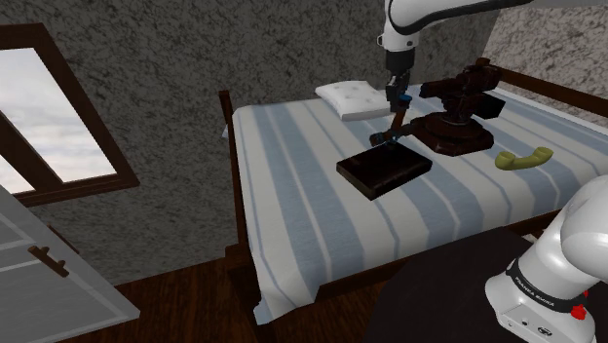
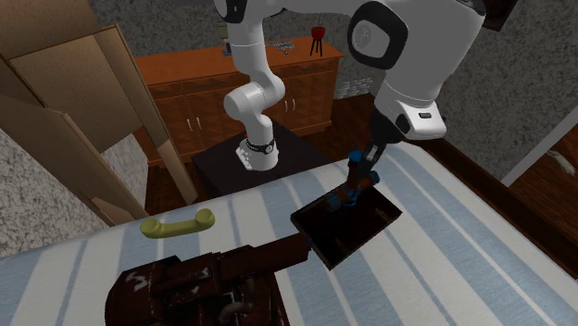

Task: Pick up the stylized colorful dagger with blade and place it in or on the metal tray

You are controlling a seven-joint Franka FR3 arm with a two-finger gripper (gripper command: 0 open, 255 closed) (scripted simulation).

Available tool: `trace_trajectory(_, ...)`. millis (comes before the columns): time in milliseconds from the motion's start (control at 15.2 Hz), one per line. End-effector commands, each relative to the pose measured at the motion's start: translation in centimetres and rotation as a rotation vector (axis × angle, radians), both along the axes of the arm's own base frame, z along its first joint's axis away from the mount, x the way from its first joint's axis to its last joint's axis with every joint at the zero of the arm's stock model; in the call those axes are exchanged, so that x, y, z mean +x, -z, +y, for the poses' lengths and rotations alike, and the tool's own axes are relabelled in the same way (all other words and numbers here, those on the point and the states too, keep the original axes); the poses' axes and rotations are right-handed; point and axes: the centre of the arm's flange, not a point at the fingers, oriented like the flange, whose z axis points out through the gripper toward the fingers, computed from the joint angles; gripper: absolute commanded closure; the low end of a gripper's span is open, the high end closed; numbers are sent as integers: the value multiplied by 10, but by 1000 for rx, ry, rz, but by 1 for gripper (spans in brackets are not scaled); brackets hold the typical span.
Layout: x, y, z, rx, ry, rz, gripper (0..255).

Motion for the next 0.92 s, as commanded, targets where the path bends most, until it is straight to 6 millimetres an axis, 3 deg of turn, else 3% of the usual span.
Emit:
trace_trajectory(0, -1, 10, -1, 0, 0, -1, 255)
trace_trajectory(660, -1, 65, -1, 0, 0, -1, 255)
trace_trajectory(858, -1, 65, -1, 0, 0, -1, 255)
